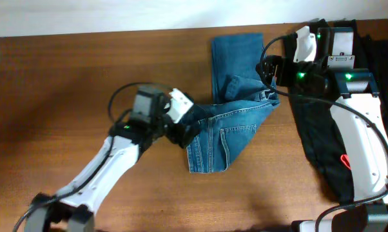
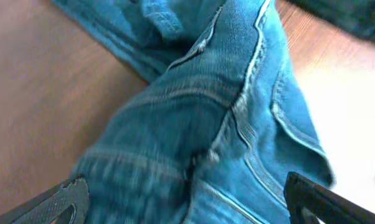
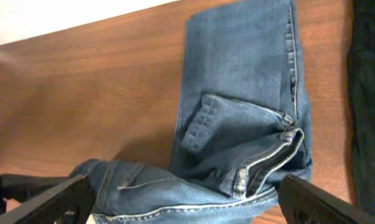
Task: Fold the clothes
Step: 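Grasp the jeans waistband with the left gripper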
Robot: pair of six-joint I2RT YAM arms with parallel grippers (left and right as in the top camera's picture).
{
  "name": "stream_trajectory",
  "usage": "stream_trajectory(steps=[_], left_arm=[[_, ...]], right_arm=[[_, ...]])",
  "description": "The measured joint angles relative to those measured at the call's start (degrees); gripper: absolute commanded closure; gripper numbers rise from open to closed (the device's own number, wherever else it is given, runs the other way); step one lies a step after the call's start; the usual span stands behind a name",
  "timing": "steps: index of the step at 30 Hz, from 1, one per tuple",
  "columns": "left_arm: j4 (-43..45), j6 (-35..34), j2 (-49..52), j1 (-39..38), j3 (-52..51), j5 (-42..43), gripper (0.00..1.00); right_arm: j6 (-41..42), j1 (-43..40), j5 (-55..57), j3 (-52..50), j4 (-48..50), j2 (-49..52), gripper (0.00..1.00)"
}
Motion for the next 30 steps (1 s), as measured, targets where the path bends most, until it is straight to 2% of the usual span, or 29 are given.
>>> stream_trajectory(steps=[7,19,30], left_arm=[[0.5,4.2,4.0,-2.2,0.7,-4.2,0.01],[1.7,4.5,4.1,-4.8,0.8,-5.3,0.00],[-1.2,4.5,4.1,-5.3,0.9,-6.2,0.01]], right_arm=[[-0.4,0.0,0.3,0.0,-0.7,0.0,0.01],[-1.0,0.0,0.5,0.0,-3.9,0.0,0.05],[-1.0,0.0,0.5,0.0,-4.9,0.0,0.05]])
